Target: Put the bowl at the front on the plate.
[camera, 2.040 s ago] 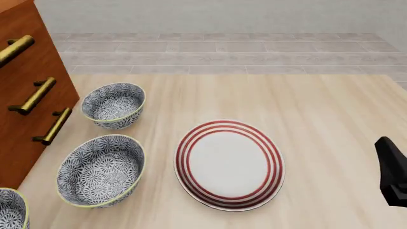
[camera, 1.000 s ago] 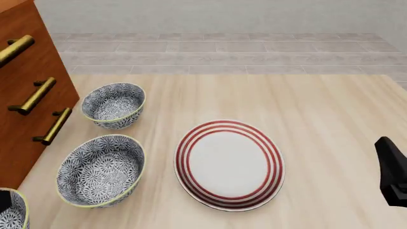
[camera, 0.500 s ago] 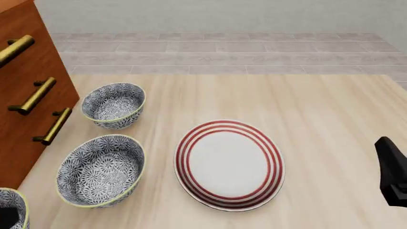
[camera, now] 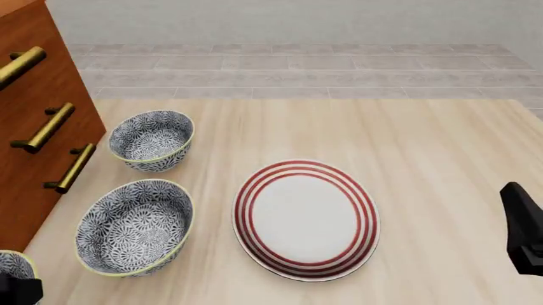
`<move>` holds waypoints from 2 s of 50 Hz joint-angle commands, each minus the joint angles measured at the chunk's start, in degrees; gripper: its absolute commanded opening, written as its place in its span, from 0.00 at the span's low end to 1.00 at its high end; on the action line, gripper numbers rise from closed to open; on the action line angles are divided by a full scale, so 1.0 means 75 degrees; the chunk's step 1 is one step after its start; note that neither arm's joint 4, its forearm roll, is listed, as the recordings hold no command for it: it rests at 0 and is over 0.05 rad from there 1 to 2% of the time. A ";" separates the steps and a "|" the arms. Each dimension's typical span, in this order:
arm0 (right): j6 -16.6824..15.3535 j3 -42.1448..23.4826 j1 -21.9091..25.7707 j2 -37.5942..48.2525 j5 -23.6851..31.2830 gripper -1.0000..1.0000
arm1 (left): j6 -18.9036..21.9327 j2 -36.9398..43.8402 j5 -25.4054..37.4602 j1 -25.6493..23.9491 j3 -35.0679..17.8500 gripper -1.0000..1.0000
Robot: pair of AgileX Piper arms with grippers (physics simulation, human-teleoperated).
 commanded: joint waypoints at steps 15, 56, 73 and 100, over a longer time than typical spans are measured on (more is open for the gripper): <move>0.0002 -0.0007 -0.0002 -0.0100 0.0102 1.00 | -0.0107 0.0727 -0.1190 0.0070 0.0695 1.00; 0.0001 -0.0007 -0.0002 -0.0101 0.0102 1.00 | -0.0232 0.1389 -0.2377 0.0116 0.1669 1.00; 0.0001 -0.0007 -0.0001 -0.0100 0.0102 1.00 | -0.0225 0.2046 -0.3223 0.0124 0.2034 1.00; 0.0001 -0.0007 -0.0002 -0.0099 0.0101 1.00 | -0.0242 0.2056 -0.3248 0.0068 0.2155 0.00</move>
